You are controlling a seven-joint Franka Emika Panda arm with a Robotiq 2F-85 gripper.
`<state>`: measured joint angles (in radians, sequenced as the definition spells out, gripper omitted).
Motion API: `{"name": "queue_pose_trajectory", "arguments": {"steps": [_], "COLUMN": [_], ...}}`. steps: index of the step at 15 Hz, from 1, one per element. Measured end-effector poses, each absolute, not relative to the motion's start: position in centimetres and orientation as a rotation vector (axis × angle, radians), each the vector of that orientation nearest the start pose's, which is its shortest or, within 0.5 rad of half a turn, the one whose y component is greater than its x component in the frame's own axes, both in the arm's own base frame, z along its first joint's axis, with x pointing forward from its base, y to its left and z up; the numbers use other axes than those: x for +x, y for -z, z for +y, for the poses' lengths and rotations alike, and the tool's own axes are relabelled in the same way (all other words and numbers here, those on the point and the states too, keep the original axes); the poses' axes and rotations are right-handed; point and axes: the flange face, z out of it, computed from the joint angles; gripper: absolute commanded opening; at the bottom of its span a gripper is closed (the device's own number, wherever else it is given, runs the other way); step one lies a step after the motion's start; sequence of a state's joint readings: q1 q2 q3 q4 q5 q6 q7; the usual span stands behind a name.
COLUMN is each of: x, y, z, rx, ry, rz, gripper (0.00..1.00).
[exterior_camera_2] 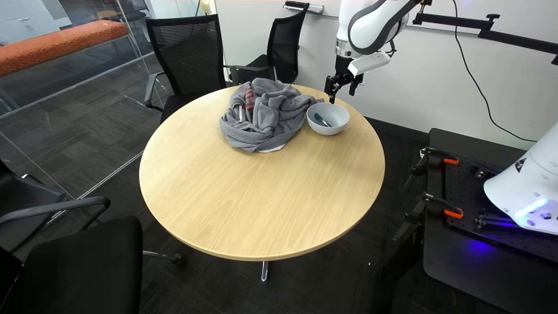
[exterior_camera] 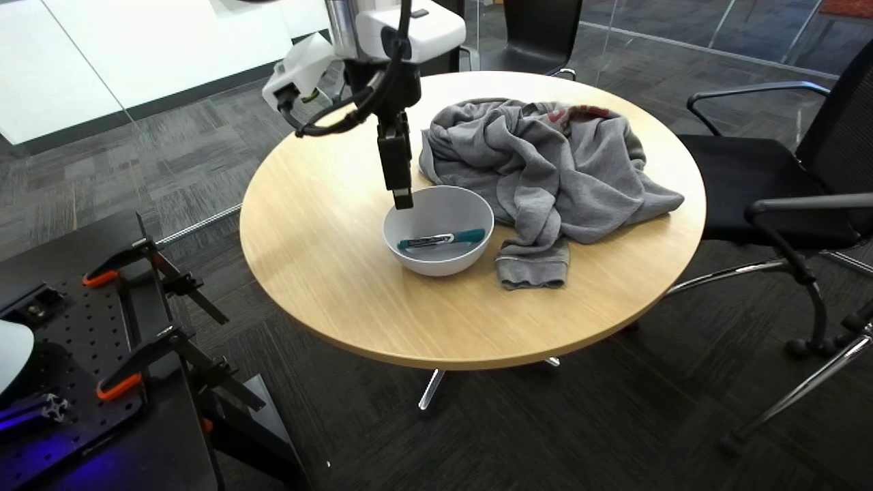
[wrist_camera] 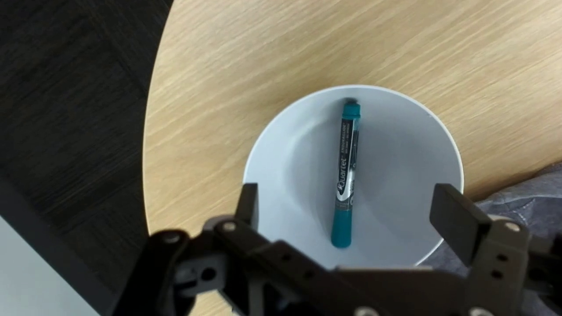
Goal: Remove the green marker from the bowl and place it on the table
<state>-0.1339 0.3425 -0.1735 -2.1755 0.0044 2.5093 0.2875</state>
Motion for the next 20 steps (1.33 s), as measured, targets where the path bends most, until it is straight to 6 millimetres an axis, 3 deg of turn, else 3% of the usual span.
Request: {"name": "queue_pose_trajectory", "arguments": {"steps": [9, 20], "x": [54.6, 56.9], "y": [-18.3, -13.4], "z": [-17.8, -18.8], "rx": [-3.074, -3.075], "ry": [0.103, 0.087], "rz": [0.940, 0.967], "gripper": [1.00, 1.00]}}
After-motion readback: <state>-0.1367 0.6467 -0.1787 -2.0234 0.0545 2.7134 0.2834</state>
